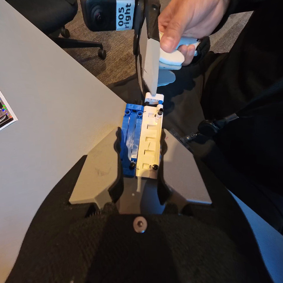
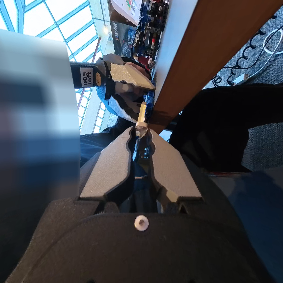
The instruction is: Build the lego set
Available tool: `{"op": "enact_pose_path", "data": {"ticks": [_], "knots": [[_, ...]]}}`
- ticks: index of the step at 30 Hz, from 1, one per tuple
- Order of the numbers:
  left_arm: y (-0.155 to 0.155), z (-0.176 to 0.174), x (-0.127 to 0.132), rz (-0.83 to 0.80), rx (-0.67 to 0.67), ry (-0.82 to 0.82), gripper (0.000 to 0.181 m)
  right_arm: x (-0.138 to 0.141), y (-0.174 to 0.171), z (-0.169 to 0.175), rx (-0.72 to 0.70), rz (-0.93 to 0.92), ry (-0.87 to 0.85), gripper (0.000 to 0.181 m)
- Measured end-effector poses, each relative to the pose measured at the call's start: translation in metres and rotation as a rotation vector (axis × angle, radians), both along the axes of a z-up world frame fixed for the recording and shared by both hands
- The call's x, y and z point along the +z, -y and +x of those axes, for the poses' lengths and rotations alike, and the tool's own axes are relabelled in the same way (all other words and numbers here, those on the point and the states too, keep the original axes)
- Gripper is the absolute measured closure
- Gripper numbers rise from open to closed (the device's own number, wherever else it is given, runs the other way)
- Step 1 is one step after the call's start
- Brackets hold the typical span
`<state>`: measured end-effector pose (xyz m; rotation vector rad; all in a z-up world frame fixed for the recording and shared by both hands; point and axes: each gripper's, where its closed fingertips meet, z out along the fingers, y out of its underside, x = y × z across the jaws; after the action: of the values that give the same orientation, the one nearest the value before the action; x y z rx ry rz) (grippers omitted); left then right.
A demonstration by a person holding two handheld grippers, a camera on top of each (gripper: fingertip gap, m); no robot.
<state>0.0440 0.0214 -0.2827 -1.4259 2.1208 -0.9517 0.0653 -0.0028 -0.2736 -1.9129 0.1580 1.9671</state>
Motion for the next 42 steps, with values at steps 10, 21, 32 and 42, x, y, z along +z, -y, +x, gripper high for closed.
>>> {"op": "enact_pose_path", "data": {"ticks": [10,21,32,42], "knots": [[-0.002,0.001,0.0,0.019,0.023,0.006,0.133,0.0,-0.004,-0.001,-0.05,0.042,0.007,0.167],[-0.002,0.003,0.0,0.015,0.031,0.012,0.132,-0.001,0.011,0.005,0.06,0.09,0.022,0.177],[-0.005,0.004,0.0,0.017,0.052,0.012,0.132,0.003,0.005,0.004,0.022,0.019,-0.11,0.176],[-0.007,0.004,0.0,0.021,0.065,0.013,0.132,0.003,0.002,0.005,-0.009,-0.066,-0.134,0.174]]}}
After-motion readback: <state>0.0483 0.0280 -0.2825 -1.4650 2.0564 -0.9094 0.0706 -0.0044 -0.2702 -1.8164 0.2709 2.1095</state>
